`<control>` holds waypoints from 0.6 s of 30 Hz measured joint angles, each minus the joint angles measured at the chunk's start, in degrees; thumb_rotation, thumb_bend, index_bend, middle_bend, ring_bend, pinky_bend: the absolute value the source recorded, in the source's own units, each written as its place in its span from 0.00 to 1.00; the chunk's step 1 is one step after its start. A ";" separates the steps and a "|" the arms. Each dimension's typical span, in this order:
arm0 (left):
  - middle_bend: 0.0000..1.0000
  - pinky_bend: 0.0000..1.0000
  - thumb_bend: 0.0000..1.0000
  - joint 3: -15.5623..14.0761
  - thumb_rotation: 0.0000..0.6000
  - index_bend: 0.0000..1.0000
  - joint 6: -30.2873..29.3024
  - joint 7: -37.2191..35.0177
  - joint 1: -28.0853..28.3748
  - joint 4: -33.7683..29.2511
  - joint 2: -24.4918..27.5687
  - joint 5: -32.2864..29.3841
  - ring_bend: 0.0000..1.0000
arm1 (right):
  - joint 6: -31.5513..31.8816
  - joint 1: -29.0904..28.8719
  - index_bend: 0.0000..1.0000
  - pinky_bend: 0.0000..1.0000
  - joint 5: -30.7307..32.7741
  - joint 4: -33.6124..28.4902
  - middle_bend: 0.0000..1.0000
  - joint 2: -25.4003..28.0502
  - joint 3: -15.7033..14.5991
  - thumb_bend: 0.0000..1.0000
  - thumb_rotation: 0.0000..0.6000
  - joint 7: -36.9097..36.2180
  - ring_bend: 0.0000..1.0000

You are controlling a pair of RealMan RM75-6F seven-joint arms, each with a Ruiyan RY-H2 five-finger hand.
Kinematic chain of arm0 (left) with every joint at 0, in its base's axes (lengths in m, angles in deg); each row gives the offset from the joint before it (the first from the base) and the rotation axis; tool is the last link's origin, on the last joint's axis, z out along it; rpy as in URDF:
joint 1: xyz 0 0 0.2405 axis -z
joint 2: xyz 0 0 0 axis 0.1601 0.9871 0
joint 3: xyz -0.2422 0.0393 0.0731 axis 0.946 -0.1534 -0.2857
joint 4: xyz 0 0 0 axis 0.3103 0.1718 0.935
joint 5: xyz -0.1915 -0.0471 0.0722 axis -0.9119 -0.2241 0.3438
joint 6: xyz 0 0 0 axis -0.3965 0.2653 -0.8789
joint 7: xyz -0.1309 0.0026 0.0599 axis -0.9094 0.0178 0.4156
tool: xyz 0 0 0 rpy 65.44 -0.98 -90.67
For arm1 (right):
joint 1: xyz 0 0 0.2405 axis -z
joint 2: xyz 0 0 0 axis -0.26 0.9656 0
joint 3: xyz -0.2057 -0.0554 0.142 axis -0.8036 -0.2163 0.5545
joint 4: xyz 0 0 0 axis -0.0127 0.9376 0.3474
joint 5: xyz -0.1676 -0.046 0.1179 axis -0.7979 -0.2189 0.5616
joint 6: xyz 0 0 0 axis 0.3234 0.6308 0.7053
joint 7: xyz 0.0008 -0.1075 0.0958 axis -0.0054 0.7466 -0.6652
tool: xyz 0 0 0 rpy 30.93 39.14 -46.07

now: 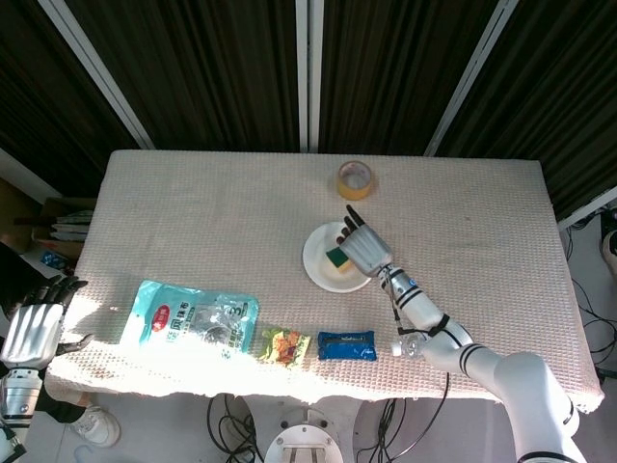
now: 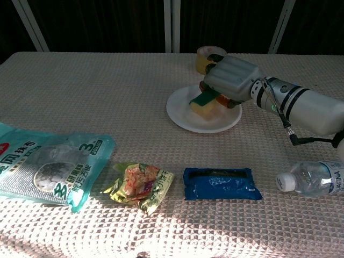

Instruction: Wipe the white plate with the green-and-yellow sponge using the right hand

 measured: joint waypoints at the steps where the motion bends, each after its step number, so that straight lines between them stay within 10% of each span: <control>1: 0.15 0.18 0.09 0.00 1.00 0.20 0.00 0.00 -0.02 0.03 0.02 -0.04 0.10 | 0.64 -0.06 0.67 0.00 -0.18 -0.29 0.40 0.18 -0.01 0.51 1.00 -0.43 0.18; 18: 0.15 0.18 0.09 -0.17 1.00 0.20 0.65 -0.57 0.08 1.12 -0.57 -0.30 0.10 | -5.55 -0.24 0.67 0.00 1.03 -9.05 0.40 6.37 -2.12 0.52 1.00 5.57 0.18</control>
